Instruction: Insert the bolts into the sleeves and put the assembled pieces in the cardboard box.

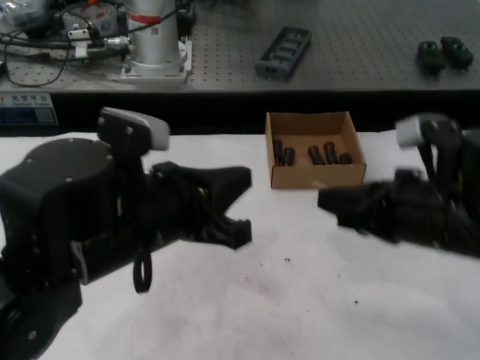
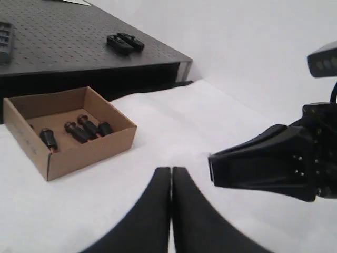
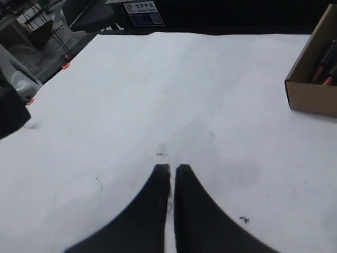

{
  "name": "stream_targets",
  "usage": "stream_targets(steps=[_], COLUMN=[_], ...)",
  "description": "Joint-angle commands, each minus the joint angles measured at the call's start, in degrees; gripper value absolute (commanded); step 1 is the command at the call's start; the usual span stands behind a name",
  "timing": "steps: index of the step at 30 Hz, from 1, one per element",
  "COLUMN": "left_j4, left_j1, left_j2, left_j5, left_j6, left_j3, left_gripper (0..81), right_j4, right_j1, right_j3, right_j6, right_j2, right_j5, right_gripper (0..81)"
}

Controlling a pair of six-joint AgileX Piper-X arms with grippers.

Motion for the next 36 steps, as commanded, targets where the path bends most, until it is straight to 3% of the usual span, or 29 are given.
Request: stream_targets(steps=[1, 7, 11, 14, 18, 28, 36], left_j4=[2.2, 9.5, 10.9, 9.9, 9.9, 12.5, 13.3], left_j1=[-1.1, -1.1, -1.1, -0.9, -0.9, -0.9, -0.9], left_j2=[0.2, 0.2, 0.2, 0.2, 0.2, -2.2, -11.4], left_j5=[1.6, 3.4, 3.7, 2.2, 2.2, 2.4, 2.4], left_j6=[4.7, 7.3, 7.1, 7.2, 7.2, 7.2, 7.2], left_j3=[-0.3, -0.3, -0.3, -0.3, -0.3, -0.3, -0.3], left_gripper=[0.6, 0.6, 0.6, 0.6, 0.6, 0.6, 0.6], right_j4=[-6.3, -10.8, -13.6, -15.3, -16.3, -16.1, -4.1], right_j1=[0.0, 0.0, 0.0, 0.0, 0.0, 0.0, 0.2], right_j3=[3.6, 6.3, 6.3, 6.3, 6.3, 6.3, 6.3], right_j6=[1.6, -2.0, 0.1, 8.0, 8.9, 8.9, 8.9], right_j2=[-1.0, -1.0, -1.0, -1.0, -1.0, -1.0, -12.7], right_j5=[0.2, 1.0, 4.6, 12.0, 20.1, 20.3, 20.3], right_gripper=[5.4, 5.4, 5.4, 5.4, 5.4, 5.4, 5.4])
